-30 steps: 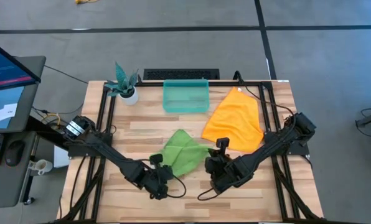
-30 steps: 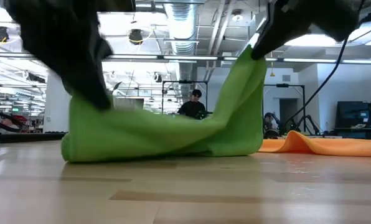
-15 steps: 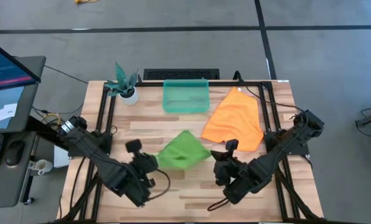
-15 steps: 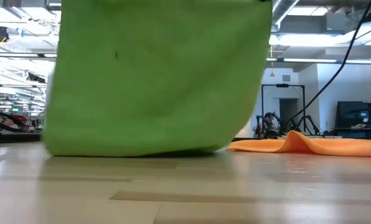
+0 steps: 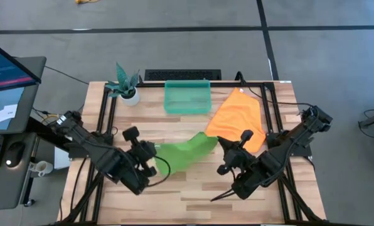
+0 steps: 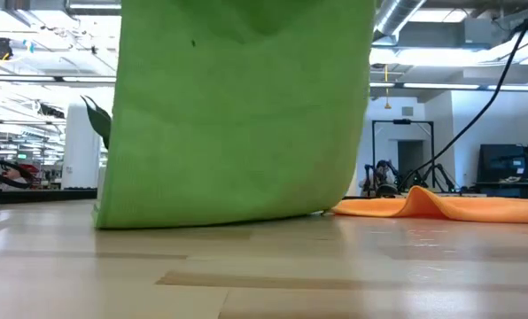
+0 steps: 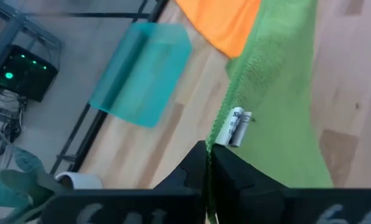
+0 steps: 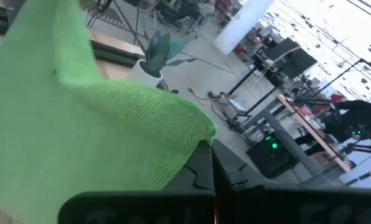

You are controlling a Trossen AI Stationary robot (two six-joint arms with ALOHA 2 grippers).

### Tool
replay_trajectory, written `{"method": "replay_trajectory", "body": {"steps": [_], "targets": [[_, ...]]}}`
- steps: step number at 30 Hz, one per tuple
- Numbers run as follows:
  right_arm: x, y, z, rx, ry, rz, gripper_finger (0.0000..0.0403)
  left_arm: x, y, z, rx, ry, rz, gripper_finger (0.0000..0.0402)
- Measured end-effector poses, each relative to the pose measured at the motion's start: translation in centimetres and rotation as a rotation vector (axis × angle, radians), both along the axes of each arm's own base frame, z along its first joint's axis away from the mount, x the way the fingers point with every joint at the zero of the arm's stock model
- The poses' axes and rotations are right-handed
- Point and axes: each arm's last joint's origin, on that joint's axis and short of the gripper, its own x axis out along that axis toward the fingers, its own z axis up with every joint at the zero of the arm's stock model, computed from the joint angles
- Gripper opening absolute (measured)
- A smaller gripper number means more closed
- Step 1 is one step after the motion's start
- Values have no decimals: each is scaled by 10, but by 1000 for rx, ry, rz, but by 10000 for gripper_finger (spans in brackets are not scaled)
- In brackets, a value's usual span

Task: Roll microfiber towels into tight, uniform cylinder then place into a basket
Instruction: Fold the green towel

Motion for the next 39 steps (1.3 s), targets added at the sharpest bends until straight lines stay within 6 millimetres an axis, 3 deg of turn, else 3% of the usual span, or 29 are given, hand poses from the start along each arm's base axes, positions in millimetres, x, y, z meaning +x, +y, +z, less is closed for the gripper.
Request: {"method": "replay_trajectory", "body": {"steps": [8,13,20,26,33,39], "targets": [[11,-18,0,-69,52,-56,2,-25,40,36,-28,-59,5,0],[26,-46,4,-177,95,-160,2,-38,71,53,-16,-36,-8,0],[49,-92,15,-207,136,-288,2,-41,122,63,32,59,52,0],[69,-112,27,-225,161,-295,2,-45,158,77,95,97,136,0],[82,-115,40,-209,131,-193,2,-55,164,100,104,46,126,0],[80,-99,37,-169,159,-46,2,-61,147,99,-157,8,-37,0]]}}
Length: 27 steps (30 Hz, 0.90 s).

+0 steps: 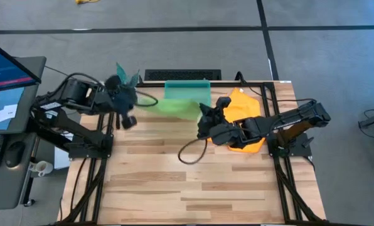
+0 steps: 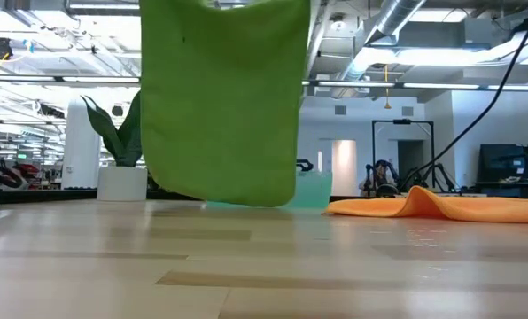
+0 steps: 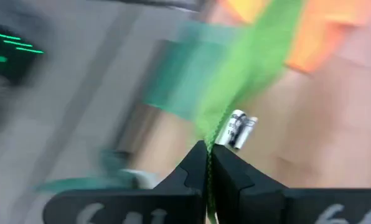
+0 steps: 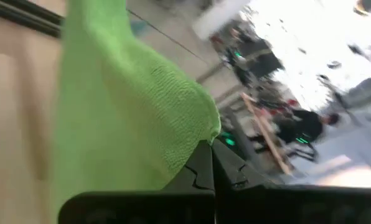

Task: Roll microfiber towels into tight, uniform cylinder then place into a basket
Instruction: Fold the green towel

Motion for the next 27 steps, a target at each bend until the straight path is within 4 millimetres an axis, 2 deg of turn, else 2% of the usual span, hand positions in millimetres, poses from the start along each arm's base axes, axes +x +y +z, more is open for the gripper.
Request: {"method": "replay_trajectory", "body": {"steps": [3,7,10,15,19,23,27], "targets": [[-4,13,-5,78,19,96,2,-1,-14,-7,-225,21,-105,0],[-14,31,-15,223,29,166,2,3,-34,-26,-359,84,-121,0],[-21,45,-30,327,57,190,2,6,-48,-48,-381,169,-110,0],[-31,65,-59,400,94,206,2,8,-65,-96,-364,330,-44,0],[-38,76,-76,451,68,215,2,13,-79,-127,-367,342,-59,0],[-46,87,-85,506,32,220,2,19,-94,-146,-427,286,-97,0],[-55,98,-104,581,4,226,2,19,-107,-159,-438,267,-84,0]]}}
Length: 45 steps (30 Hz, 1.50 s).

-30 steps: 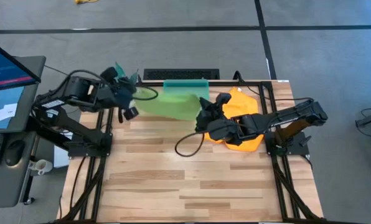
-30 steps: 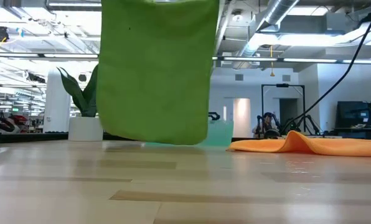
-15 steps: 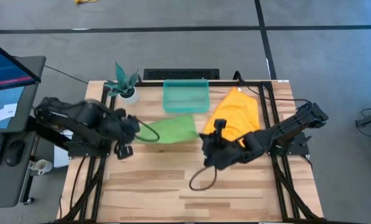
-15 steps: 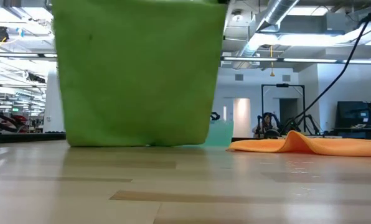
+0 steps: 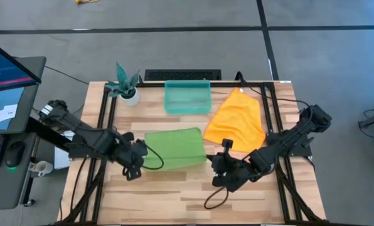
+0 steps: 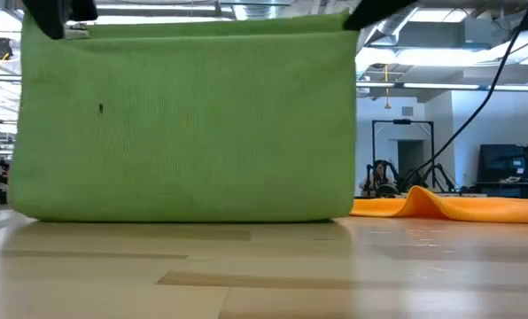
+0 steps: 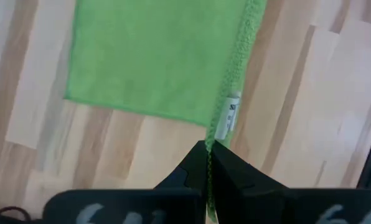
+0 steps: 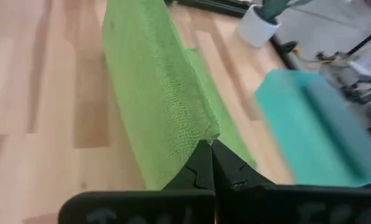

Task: Roll microfiber towels into tight, uniform cylinder then place into a basket
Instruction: Fold the green towel

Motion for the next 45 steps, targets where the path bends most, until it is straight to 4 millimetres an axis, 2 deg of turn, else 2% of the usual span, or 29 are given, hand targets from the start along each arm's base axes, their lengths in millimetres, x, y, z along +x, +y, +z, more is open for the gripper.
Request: {"method": "replay_trajectory", "body": {"steps": [4,8,14,22,29,34,37,40,45], "targets": [[-10,6,-22,43,1,10,2,1,-12,-10,-28,-51,50,0],[-16,10,-34,61,-14,25,1,5,-26,-20,-98,-123,85,0],[-23,13,-52,109,-32,47,1,5,-40,-50,-108,-166,147,0],[-28,0,-81,201,-55,23,1,12,-46,-94,-19,-89,281,0],[-23,-18,-103,218,-43,-31,1,22,-49,-122,82,-41,315,0],[-12,-23,-119,222,-18,-55,1,28,-45,-134,129,-19,340,0],[-9,-28,-141,203,54,-77,1,33,-43,-139,135,-16,358,0],[-2,-32,-153,198,72,-112,2,34,-39,-139,143,-7,374,0],[6,-34,-156,178,91,-122,2,37,-34,-139,156,-7,374,0]]}}
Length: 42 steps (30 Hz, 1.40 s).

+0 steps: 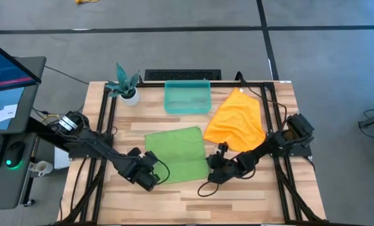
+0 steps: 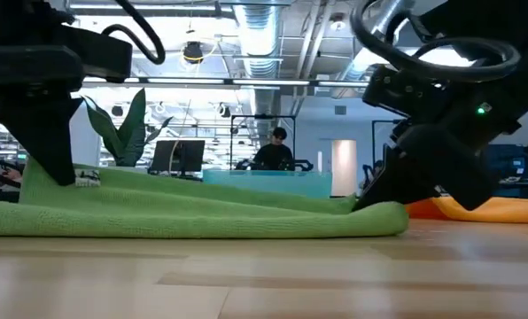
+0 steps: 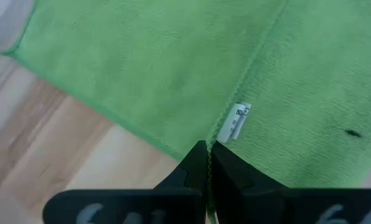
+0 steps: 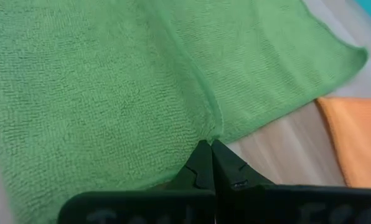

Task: Roll microfiber towels into tight, uniform cylinder then place into a basket
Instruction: Fold the green towel

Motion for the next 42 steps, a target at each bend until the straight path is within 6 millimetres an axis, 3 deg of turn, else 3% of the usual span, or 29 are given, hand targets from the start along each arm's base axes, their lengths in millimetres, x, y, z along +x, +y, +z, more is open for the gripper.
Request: {"method": "replay_trajectory", "body": {"steps": [6,12,19,26,33,42], "targets": [[2,-6,22,-34,-36,18,2,2,9,0,27,38,2,0],[10,-34,43,-53,-53,-28,2,0,25,1,92,112,49,0],[25,-72,32,-7,-4,-70,2,-1,45,2,169,181,109,0],[33,-97,34,3,-26,-115,2,5,68,3,190,227,148,0],[35,-113,29,4,-12,-159,2,13,84,3,204,219,163,0],[39,-118,27,11,-35,-167,2,15,88,3,205,214,158,0]]}}
